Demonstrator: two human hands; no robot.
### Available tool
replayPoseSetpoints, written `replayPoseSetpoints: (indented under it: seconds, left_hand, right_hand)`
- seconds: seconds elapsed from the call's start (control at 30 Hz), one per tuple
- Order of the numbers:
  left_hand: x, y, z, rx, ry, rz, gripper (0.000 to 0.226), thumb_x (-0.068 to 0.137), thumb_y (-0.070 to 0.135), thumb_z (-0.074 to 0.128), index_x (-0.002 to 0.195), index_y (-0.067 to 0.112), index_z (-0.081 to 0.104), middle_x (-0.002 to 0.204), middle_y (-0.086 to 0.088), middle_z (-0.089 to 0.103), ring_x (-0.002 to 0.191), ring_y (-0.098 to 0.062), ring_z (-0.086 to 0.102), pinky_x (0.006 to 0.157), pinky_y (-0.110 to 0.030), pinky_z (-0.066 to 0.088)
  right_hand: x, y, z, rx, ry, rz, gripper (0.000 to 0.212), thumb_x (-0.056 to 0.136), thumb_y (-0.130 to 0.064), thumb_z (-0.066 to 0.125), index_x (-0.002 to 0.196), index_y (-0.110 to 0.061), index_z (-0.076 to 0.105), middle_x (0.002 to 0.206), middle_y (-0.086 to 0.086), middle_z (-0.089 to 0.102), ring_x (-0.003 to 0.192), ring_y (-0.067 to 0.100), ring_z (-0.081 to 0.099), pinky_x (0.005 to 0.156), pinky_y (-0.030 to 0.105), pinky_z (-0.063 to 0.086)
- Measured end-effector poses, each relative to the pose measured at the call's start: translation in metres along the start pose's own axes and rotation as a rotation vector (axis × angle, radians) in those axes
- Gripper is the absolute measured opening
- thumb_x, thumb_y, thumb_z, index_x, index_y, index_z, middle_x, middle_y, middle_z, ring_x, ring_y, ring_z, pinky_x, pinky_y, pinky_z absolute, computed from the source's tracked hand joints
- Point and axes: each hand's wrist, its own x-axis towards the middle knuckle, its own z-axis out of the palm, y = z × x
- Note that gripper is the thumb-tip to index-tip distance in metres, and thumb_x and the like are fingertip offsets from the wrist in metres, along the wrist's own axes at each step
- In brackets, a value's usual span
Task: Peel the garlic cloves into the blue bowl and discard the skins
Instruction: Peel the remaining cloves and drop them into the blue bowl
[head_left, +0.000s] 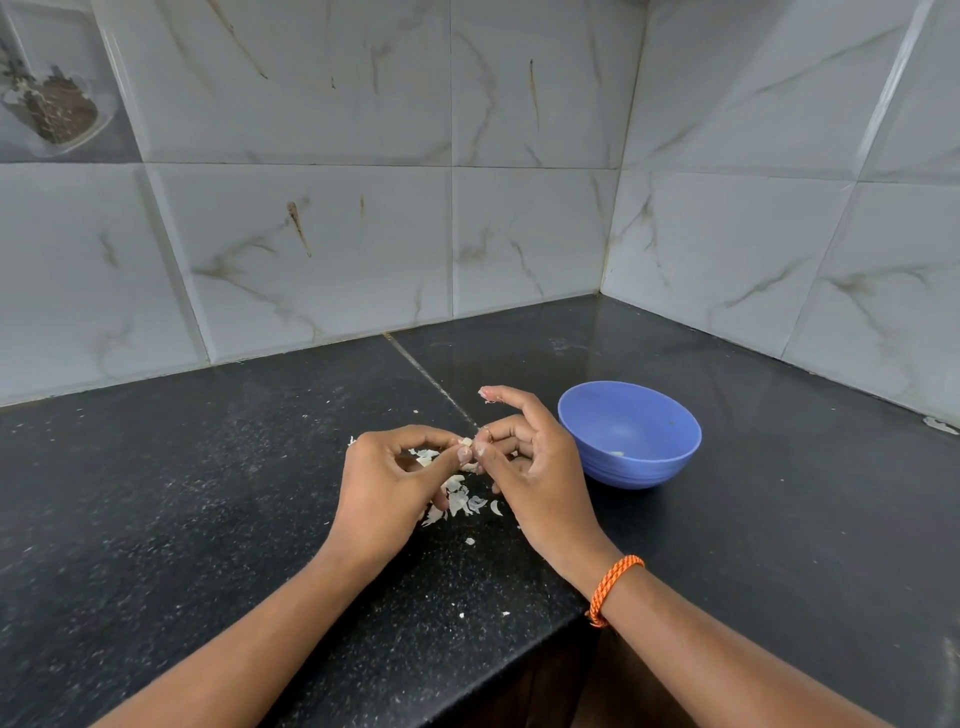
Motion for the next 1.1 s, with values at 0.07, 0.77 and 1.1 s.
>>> replayPoseSetpoints:
  seconds: [0.07,0.77,1.1]
  left_hand:
    - [0.0004,-0.0004,0.0000,-0.010,0.006,-0.003,0.006,0.093,0.027,0.085,0.089,0.022,0.085,0.059,-0.004,0.072,0.043,-0.015,0.057,0.045,-0.022,0.040]
    - [0.0054,-0.0083,-0.0007,0.053,0.078,-0.047,0.009,0.087,0.017,0.090,0.085,0.022,0.083,0.086,0.006,0.081,0.047,-0.020,0.064,0.050,-0.027,0.049]
    - [0.0054,-0.0087,-0.0004,0.075,0.067,-0.058,0.010,0.085,0.018,0.091,0.082,0.022,0.083,0.087,0.007,0.081,0.049,-0.018,0.063,0.051,-0.026,0.048]
  right_hand:
    - [-0.0001,0.0001,0.0002,-0.035,0.009,-0.011,0.045,0.102,-0.010,0.069,0.140,-0.031,0.060,0.097,-0.008,0.076,0.093,0.017,0.076,0.079,0.037,0.064]
    - [0.0013,0.0017,0.0000,-0.128,0.052,-0.012,0.050,0.097,-0.001,0.070,0.138,-0.028,0.066,0.106,-0.010,0.072,0.099,0.011,0.072,0.079,0.022,0.060]
    - [0.0010,-0.0006,0.0001,-0.176,0.053,-0.018,0.051,0.092,0.001,0.077,0.132,-0.029,0.070,0.093,-0.012,0.073,0.094,0.009,0.069,0.077,0.019,0.059]
